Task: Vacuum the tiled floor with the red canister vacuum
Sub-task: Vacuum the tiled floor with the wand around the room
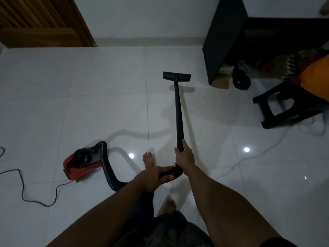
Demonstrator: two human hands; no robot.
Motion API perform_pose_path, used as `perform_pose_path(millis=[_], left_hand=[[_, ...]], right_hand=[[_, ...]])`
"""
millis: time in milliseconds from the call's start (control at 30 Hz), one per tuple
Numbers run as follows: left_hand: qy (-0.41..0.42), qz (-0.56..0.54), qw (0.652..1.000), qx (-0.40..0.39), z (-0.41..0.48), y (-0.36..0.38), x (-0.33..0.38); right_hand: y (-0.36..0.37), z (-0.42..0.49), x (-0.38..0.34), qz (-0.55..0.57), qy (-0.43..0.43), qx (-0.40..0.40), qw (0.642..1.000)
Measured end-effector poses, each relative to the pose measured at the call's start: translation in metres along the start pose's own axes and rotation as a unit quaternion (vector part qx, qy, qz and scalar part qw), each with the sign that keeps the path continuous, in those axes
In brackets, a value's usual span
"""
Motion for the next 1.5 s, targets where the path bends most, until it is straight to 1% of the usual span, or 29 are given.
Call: perform_pose_path(millis=[167,233,300,333,533,633,767,967,1067,1267,1500], left_hand=[[0.002,0.014,1.0,-0.025,-0.057,0.099,0.008],[0.015,-0.014,0.999,-0.039,-0.084,0.129,0.015],[0.019,-0.045,0.997,-0.068,-0.11,0.146,0.023],[0.015,-0.043,0.995,-0.085,-0.124,0.154,0.026],[0.025,0.01,0.991,-0.13,-0.181,0.204,0.005],[0.05,0.031,0.988,-0.145,-0.215,0.226,-0.006],[0.073,0.054,0.985,-0.148,-0.256,0.253,-0.02],[0.082,0.084,0.981,-0.153,-0.287,0.278,-0.033],[0.076,0.083,0.982,-0.151,-0.296,0.29,-0.037],[0.063,0.075,0.985,-0.144,-0.296,0.296,-0.037],[0.044,0.059,0.99,-0.124,-0.281,0.28,-0.021]], right_hand=[[-0.006,-0.074,0.099,-0.009,0.018,0.005,1.0],[-0.006,-0.104,0.133,-0.013,0.033,0.005,0.999],[-0.004,-0.124,0.16,-0.016,0.044,0.008,0.999],[-0.001,-0.137,0.172,-0.02,0.051,0.006,0.998],[0.026,-0.207,0.239,0.007,0.086,0.022,0.996],[0.043,-0.247,0.267,0.022,0.091,0.028,0.995],[0.062,-0.293,0.295,0.03,0.096,0.028,0.995],[0.081,-0.329,0.328,0.055,0.126,0.026,0.99],[0.084,-0.34,0.336,0.043,0.132,0.025,0.99],[0.084,-0.339,0.338,0.067,0.145,0.024,0.987],[0.073,-0.311,0.332,0.078,0.152,0.019,0.985]])
Point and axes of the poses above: each hand's wrist, its own z-axis towards the middle knuckle, its own y-axis out of the palm, x = y × z, the point moved 3 cm from there along z, towards the middle knuckle, and after that the axes turned 4 degrees about -y, right-handed, at the moved point
